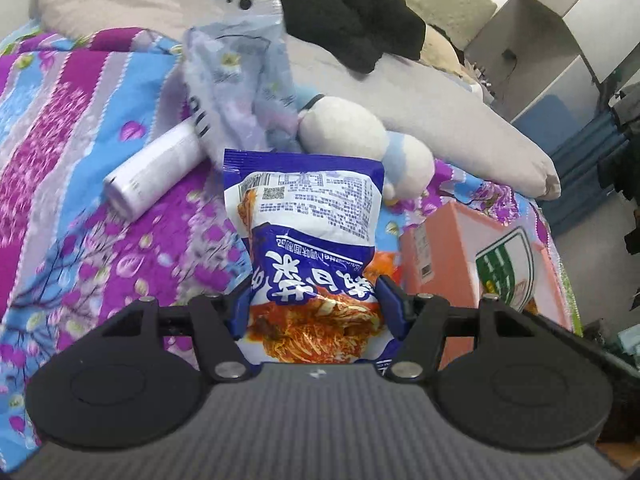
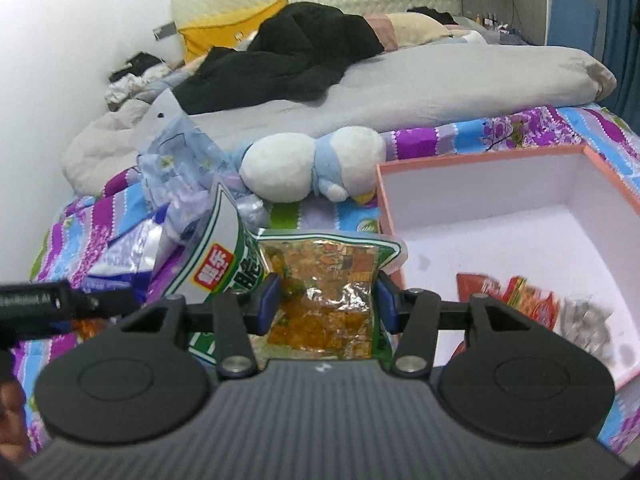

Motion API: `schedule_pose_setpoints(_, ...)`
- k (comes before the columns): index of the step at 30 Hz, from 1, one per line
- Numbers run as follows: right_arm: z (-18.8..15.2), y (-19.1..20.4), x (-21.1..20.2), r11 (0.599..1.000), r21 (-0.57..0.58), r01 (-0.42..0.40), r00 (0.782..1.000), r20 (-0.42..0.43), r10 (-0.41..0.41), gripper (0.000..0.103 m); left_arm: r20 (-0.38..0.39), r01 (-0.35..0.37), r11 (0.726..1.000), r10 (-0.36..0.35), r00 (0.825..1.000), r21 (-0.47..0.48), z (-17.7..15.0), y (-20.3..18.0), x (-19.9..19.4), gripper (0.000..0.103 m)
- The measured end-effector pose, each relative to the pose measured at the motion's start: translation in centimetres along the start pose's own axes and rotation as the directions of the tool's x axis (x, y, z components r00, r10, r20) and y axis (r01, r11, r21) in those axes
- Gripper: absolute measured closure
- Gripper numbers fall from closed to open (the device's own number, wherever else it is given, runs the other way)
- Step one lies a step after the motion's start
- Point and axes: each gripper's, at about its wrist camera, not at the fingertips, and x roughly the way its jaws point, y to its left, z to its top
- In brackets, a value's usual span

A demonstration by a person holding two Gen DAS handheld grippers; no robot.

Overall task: Organize snacks
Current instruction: 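Lift both held packs and carry them over the pink box, then open both tools to drop the packs into the pink box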

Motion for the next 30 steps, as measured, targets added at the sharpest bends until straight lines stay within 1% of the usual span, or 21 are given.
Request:
schedule_pose_setpoints(3, 2.0, -0.3, -0.7, 0.999, 0.034, 0.005, 0.999, -0.036, -0.004, 0.051, -0.027, 0.026, 1.000, -0.026, 0.999, -0.002, 2.7, -1.7, 0.1, 0.035)
schedule_pose_setpoints(5, 3.1, -0.4, -1.1, 0.999, 0.038, 0.021, 0.999, -0.049, -0.020, 0.051, -0.035, 0.038, 0.999, -0.038, 0.999, 0.022, 4.1, -3.1, 0.3, 0.035)
schedule_pose_setpoints(9, 4.7, -1.4, -1.6, 0.997, 0.046, 0.055, 0.998, -0.034, -0.054, 0.051, -0.042, 0.071, 0.994, -0.068, 0.997, 0.086, 5.8, -5.9, 1.4, 0.035)
schedule_pose_setpoints(12, 5.7, -2.7, -1.8, 0.995, 0.051, 0.089, 0.996, -0.029, -0.088, 0.051, -0.046, 0.112, 0.985, -0.107, 0.993, 0.127, 6.1, -8.5, 2.2, 0.035)
schedule_pose_setpoints(15, 6.2, -4.5, -2.7, 0.991, 0.058, 0.117, 0.993, -0.004, -0.117, 0.051, -0.065, 0.139, 0.975, -0.130, 0.989, 0.172, 5.6, -11.4, 3.2, 0.035)
schedule_pose_setpoints(17, 6.3, -6.0, -3.2, 0.986, 0.061, 0.153, 0.988, 0.005, -0.154, 0.051, -0.094, 0.175, 0.966, -0.159, 0.983, 0.191, 4.9, -13.4, 4.2, 0.035)
schedule_pose_setpoints(21, 5.9, -9.4, -3.6, 0.974, 0.099, 0.204, 0.979, -0.014, -0.204, 0.051, -0.152, 0.221, 0.945, -0.188, 0.970, 0.241, 3.3, -17.3, 6.1, 0.035)
schedule_pose_setpoints(24, 5.3, -11.8, -3.1, 0.963, 0.117, 0.244, 0.970, -0.050, -0.240, 0.050, -0.197, 0.235, 0.927, -0.182, 0.963, 0.292, 1.7, -20.0, 8.1, 0.035)
schedule_pose_setpoints(27, 4.2, -14.3, -2.1, 0.952, 0.137, 0.275, 0.959, -0.102, -0.263, 0.050, -0.244, 0.251, 0.915, -0.177, 0.953, 0.315, 0.2, -21.9, 10.3, 0.035)
schedule_pose_setpoints(30, 2.8, -16.4, -0.7, 0.945, 0.164, 0.284, 0.953, -0.155, -0.260, 0.049, -0.282, 0.244, 0.901, -0.145, 0.949, 0.359, -1.2, -23.4, 12.3, 0.035)
